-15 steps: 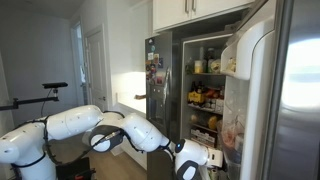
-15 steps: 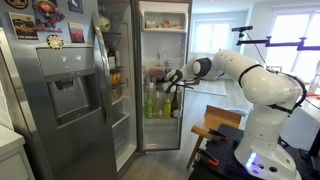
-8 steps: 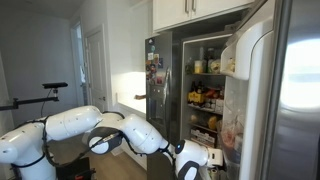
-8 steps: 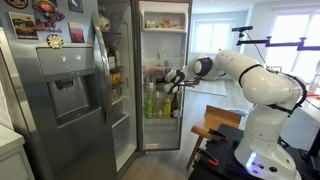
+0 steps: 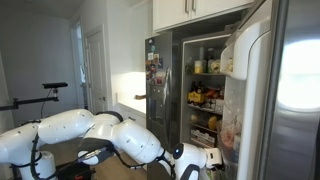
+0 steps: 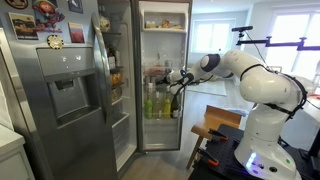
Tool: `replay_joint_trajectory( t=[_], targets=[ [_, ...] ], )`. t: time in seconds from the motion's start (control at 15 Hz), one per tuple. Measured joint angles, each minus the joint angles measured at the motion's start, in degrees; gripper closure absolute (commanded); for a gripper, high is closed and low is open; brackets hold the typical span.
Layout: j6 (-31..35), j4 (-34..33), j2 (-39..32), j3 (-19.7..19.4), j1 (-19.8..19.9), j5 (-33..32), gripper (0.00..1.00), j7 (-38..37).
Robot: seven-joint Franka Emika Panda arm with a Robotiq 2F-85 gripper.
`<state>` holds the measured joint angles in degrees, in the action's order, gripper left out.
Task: Pick up a canned drink from the fridge and put it on the chair
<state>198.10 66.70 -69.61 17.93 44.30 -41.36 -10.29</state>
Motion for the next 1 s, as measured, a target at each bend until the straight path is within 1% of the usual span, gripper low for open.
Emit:
replay_joint_trajectory(
  t=[0.2,0.4,0.53,0.8,0.87,1.0],
  targets=[
    [0.09,3.79,1.1,4.57,3.84,-7.55,0.53,0.0],
    [0.04,6.49,1.84,7.59,7.3,-12.86,0.53,0.02],
    [0.15,8.49,2.19,9.74,9.89,-16.03,0.53,0.04],
    [0.01,10.91,2.07,13.44,14.61,-19.34,0.53,2.6],
    [-0.02,11.61,1.77,14.99,16.34,-20.57,0.53,3.45],
    [-0.14,13.07,0.56,19.39,20.58,-23.93,0.53,5.46]
  ],
)
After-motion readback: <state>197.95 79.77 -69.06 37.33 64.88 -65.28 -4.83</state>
